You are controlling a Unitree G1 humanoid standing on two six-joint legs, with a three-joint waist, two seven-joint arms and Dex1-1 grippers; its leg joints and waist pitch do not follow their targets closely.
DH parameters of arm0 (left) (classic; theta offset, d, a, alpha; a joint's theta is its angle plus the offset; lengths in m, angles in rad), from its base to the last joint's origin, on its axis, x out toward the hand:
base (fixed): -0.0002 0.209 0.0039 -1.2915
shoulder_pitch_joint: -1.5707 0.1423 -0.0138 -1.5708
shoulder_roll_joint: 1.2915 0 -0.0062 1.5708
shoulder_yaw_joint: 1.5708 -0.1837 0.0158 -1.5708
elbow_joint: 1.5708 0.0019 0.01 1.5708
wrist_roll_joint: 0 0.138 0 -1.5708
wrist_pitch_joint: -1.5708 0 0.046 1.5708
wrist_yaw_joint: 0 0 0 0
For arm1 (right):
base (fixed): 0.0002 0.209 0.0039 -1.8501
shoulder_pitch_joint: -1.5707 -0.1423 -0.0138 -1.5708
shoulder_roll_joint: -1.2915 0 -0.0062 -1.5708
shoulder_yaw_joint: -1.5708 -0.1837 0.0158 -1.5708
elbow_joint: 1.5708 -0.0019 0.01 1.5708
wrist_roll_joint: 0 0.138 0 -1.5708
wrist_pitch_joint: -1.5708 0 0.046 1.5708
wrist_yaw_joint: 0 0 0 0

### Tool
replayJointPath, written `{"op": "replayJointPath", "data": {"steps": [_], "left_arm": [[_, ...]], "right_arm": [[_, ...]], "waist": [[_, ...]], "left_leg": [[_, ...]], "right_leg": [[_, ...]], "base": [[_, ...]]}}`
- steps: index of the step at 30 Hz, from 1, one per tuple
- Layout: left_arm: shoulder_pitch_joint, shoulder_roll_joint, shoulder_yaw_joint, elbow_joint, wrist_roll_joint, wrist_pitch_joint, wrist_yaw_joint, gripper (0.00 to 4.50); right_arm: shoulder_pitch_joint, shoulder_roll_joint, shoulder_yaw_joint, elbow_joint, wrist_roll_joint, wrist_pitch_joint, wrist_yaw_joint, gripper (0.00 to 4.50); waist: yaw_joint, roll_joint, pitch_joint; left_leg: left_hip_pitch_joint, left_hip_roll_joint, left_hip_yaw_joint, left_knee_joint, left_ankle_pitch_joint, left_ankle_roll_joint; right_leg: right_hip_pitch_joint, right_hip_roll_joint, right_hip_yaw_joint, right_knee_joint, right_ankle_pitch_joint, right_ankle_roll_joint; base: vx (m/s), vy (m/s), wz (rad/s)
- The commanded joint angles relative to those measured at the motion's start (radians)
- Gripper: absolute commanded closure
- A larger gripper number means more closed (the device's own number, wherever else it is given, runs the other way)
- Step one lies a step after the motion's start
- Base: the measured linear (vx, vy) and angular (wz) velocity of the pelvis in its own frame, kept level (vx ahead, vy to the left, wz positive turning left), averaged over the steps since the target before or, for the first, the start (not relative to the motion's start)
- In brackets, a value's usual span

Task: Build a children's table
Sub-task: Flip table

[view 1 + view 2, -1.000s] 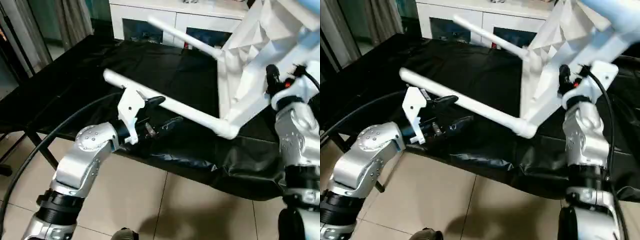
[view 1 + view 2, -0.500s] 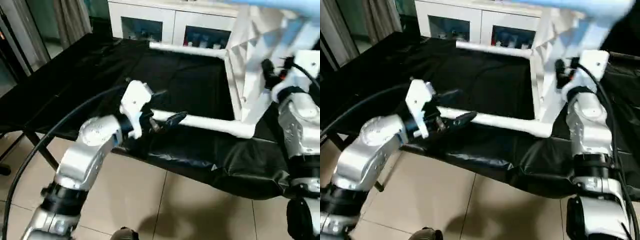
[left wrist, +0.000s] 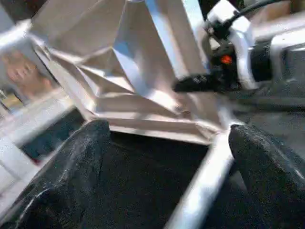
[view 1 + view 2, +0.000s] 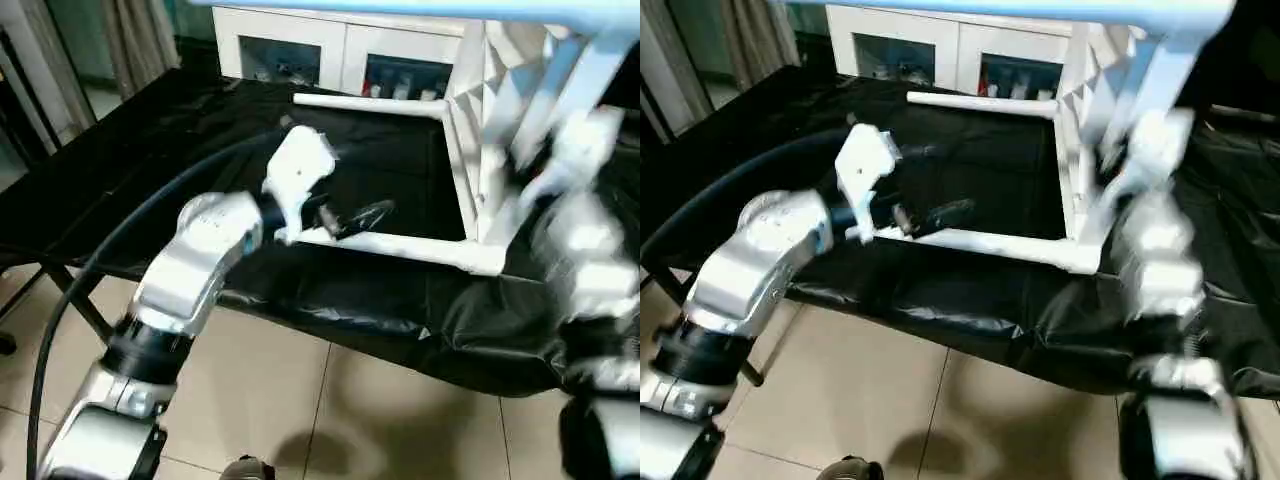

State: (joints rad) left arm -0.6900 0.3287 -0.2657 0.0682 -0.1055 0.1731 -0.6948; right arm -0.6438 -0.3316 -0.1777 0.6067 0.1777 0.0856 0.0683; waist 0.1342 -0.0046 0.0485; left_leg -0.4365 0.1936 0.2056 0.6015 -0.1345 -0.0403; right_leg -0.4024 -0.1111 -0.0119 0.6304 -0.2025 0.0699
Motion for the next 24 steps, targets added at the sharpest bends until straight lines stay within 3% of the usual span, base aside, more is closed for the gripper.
{"op": "replayJointPath", "data": {"steps": [1, 14, 15, 16, 17, 19, 24], "left_arm": [[-0.041, 0.011, -0.03, 0.014, 0.1, -0.122, 0.045, 0.0], [-0.091, 0.017, -0.018, 0.034, 0.306, -0.491, 0.247, 0.0], [-0.109, 0.032, -0.007, 0.049, 0.404, -0.536, 0.364, 0.0], [-0.121, 0.036, 0.004, 0.064, 0.437, -0.543, 0.416, 0.0], [-0.136, 0.036, 0.014, 0.086, 0.456, -0.542, 0.453, 0.0], [-0.164, 0.04, 0.025, 0.122, 0.482, -0.532, 0.501, 0.0], [-0.253, 0.061, 0.053, 0.215, 0.568, -0.522, 0.644, 0.0]], "right_arm": [[0.003, 0.008, 0.002, 0.032, -0.021, -0.036, -0.029, 1.25], [-0.031, 0.043, 0.004, 0.217, -0.038, -0.126, 0.0, 1.25], [-0.051, 0.045, -0.002, 0.259, -0.037, -0.141, 0.0, 1.25], [-0.057, 0.046, -0.004, 0.269, -0.036, -0.146, 0.002, 1.25], [-0.063, 0.047, -0.006, 0.279, -0.036, -0.153, 0.004, 1.52], [-0.071, 0.048, -0.007, 0.292, -0.037, -0.162, 0.008, 1.62], [-0.086, 0.048, -0.008, 0.319, -0.042, -0.185, 0.014, 2.04]], "waist": [[-0.003, -0.009, -0.083], [-0.001, -0.008, -0.081], [-0.004, -0.013, -0.082], [-0.005, -0.018, -0.08], [-0.003, -0.011, -0.081], [-0.006, -0.014, -0.08], [-0.009, -0.017, -0.082]], "left_leg": [[0.047, 0.016, -0.014, -0.066, -0.212, -0.034], [0.049, 0.021, -0.015, -0.067, -0.256, -0.03], [0.048, 0.022, -0.015, -0.067, -0.258, -0.029], [0.046, 0.022, -0.015, -0.068, -0.263, -0.025], [0.052, 0.022, -0.015, -0.066, -0.271, -0.028], [0.049, 0.02, -0.016, -0.067, -0.269, -0.029], [0.046, 0.017, -0.015, -0.062, -0.225, -0.011]], "right_leg": [[0.029, -0.011, 0.001, -0.063, -0.043, -0.166], [0.025, -0.014, 0.0, -0.063, -0.075, -0.19], [0.026, -0.014, -0.001, -0.062, -0.075, -0.189], [0.026, -0.013, -0.001, -0.065, -0.084, -0.184], [0.023, -0.015, -0.001, -0.064, -0.103, -0.177], [0.024, -0.014, -0.001, -0.065, -0.112, -0.179], [0.025, -0.012, -0.002, -0.06, -0.064, -0.192]], "base": [[0.0, 0.0, 0.0], [0.0, 0.0, 0.0], [0.0, 0.0, 0.0], [0.0, 0.0, 0.0], [0.0, 0.0, 0.0], [0.0, 0.0, 0.0], [0.0, 0.0, 0.0]]}}
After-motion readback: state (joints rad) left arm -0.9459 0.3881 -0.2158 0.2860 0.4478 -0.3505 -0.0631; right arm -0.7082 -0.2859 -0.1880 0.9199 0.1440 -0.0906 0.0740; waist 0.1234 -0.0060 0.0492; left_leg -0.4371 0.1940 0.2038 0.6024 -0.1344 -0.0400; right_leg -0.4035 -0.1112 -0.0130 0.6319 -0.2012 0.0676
